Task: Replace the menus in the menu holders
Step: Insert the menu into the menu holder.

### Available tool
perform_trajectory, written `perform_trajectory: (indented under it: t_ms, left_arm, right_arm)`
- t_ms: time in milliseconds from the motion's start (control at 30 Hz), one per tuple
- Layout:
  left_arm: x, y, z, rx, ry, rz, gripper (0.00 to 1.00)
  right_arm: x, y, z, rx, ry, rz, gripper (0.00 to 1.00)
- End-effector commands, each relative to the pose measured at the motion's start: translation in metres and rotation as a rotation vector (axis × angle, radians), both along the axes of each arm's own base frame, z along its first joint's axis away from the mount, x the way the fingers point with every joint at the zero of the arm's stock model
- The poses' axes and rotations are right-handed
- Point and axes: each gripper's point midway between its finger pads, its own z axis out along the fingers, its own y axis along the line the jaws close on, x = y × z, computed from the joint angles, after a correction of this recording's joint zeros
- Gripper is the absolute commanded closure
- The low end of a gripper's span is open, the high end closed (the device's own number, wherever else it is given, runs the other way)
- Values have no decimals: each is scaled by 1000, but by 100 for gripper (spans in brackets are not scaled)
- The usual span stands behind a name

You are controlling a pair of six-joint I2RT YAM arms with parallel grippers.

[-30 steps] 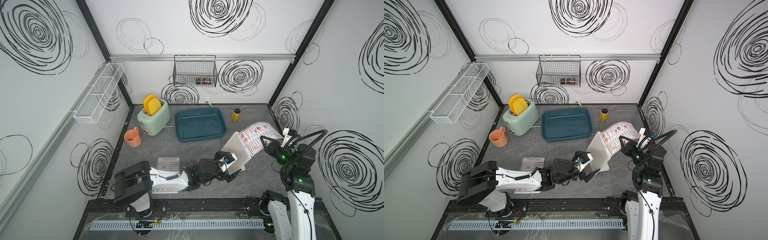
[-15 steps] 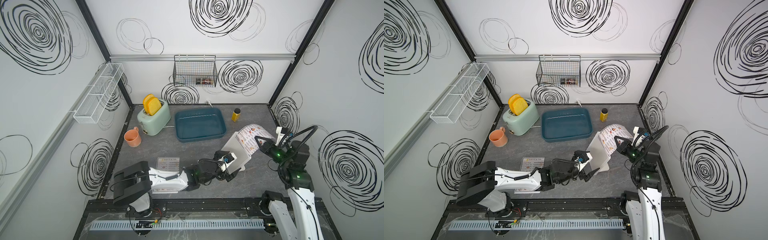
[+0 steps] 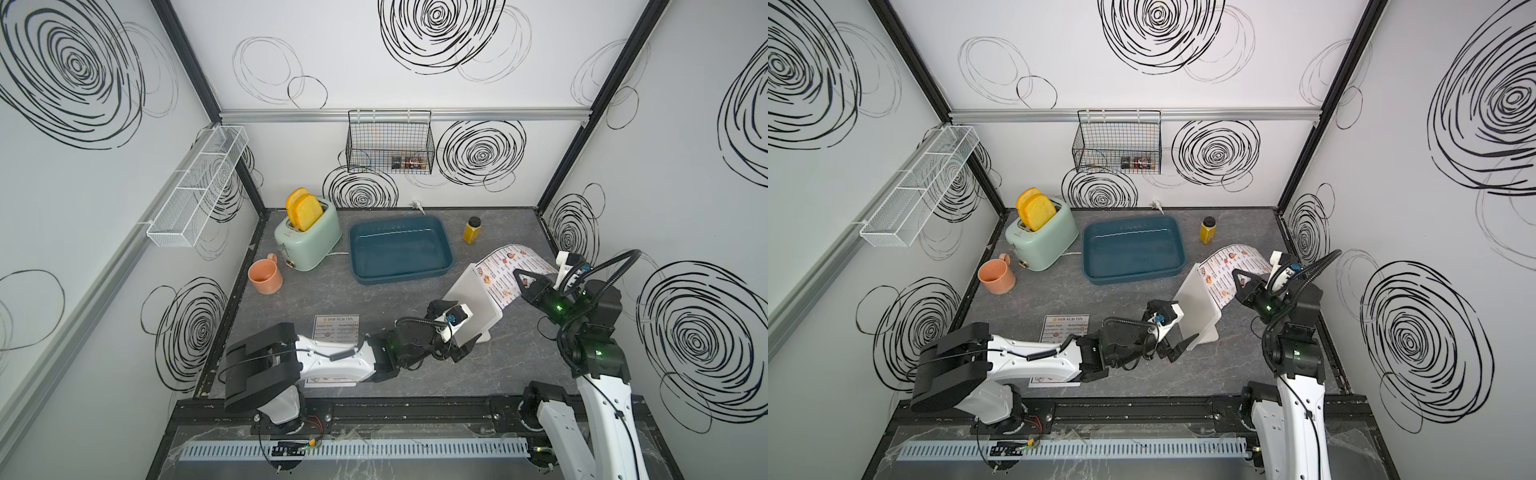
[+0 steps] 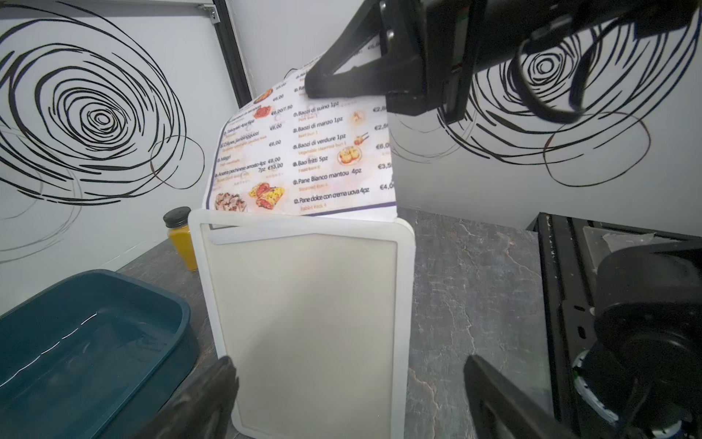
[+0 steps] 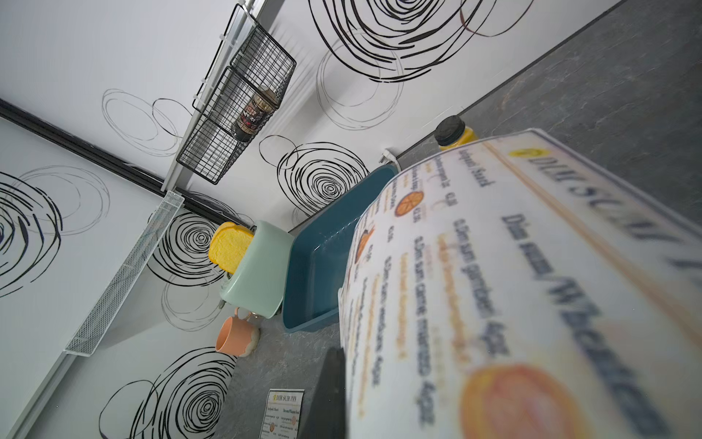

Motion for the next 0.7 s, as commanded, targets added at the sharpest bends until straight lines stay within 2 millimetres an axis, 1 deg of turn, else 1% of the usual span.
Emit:
perform_trajectory:
  t_ms: [0,133,267,500,667]
  left_arm:
    - [2,5,21,-67,-14,18,4]
    - [2,6,23,-72,-12,23,4]
    - [3,8,27,-84,-13,30,4]
    - [4,13,42,-119,-8,49,4]
    - [4,17,51,-144,-3,62,4]
  right_arm:
    - [-3,6,-2,-4,-11,32,100]
    - [-4,8,-5,-7,-10,37,100]
    - [-5,11,-4,-20,-32,50,100]
    - [-11,19,2,-61,-133,88,96]
    - [-17,24,-3,-86,-180,114,94]
